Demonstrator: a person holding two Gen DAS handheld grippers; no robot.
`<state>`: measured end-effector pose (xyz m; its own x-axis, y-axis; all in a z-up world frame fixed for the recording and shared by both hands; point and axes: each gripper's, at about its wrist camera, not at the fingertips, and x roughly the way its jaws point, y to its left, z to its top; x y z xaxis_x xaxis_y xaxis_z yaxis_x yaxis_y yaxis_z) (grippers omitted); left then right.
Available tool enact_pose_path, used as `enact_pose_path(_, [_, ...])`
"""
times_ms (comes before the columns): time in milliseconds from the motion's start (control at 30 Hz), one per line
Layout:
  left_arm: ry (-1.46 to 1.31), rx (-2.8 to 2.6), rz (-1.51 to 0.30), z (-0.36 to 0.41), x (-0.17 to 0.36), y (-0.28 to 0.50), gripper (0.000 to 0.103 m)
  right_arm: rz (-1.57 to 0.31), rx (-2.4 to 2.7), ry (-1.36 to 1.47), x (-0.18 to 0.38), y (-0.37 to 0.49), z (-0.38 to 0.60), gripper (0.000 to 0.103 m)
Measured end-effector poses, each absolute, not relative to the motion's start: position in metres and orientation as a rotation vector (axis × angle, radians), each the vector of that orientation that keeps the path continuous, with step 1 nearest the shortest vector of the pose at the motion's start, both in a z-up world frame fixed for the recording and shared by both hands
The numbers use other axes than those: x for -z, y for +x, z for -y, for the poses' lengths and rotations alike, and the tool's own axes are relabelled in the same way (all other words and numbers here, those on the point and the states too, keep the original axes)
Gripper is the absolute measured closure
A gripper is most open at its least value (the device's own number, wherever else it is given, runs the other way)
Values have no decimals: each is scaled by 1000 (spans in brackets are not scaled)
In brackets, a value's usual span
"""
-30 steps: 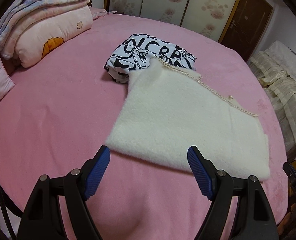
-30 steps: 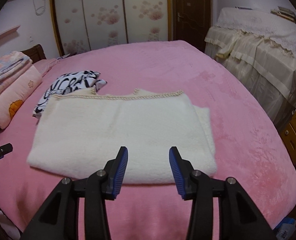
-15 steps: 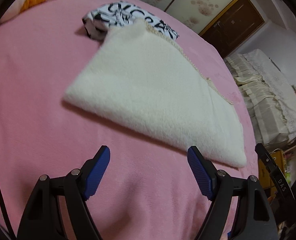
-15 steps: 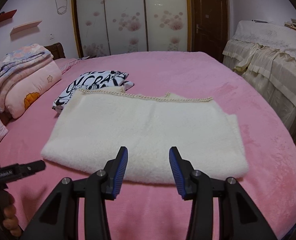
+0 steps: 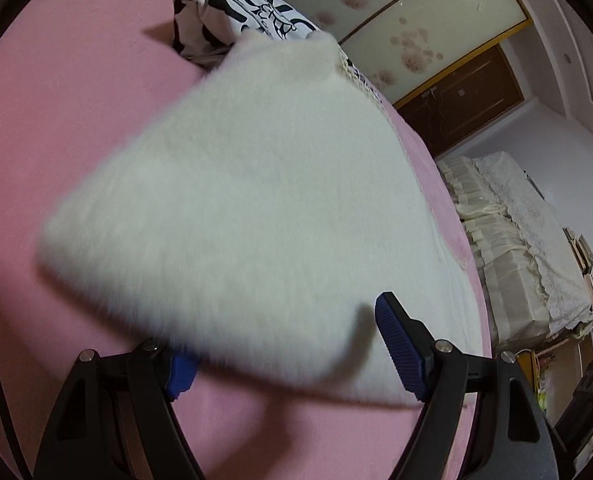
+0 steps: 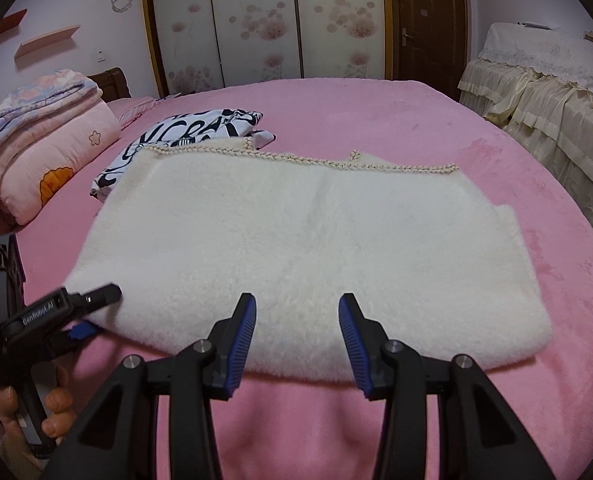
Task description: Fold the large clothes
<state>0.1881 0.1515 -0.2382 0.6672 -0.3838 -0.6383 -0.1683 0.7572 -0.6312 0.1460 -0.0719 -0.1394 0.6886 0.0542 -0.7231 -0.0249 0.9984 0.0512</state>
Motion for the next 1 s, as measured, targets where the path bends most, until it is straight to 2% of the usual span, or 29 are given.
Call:
enact_pose_path(167, [-720, 87, -808, -145, 235, 214, 27, -815, -33, 24, 154, 171, 67, 60])
enact_pose_path(233, [-709, 48, -791, -141, 230, 216, 37, -804, -27, 13, 156, 179, 64, 60])
enact_pose_path(267, [-692, 22, -778, -138, 226, 216, 46, -797, -24, 4, 156, 184, 62, 61])
enact_pose_path(300, [-679, 8, -764, -137, 222, 215, 58, -790, -22, -3, 157, 188, 60, 65])
enact_pose_path(367, [-641, -6, -721, -133, 209, 211, 74, -787, -24, -17, 158, 199, 57, 74])
enact_pose_path(400, [-624, -5, -708, -129, 202, 211, 77, -792, -32, -21, 160, 204, 56, 81])
enact_pose_path(433, [-610, -4, -695, -127, 196, 209, 78, -797, -39, -23, 163, 208, 53, 86])
enact_pose_path(533, [-518, -5, -640, -112, 171, 206, 80, -831, -72, -41, 175, 218, 45, 89])
enact_pose_path(700, [-373, 46, -545, -80, 128, 200, 82, -848, -65, -121, 198, 221, 35, 89])
enact_pose_path(900, [-232, 144, -475, -22, 88, 194, 82, -873, -169, 63, 200, 224, 64, 90])
enact_pose_path(1000, [-200, 193, -461, 9, 74, 197, 82, -900, -236, 145, 190, 222, 81, 97])
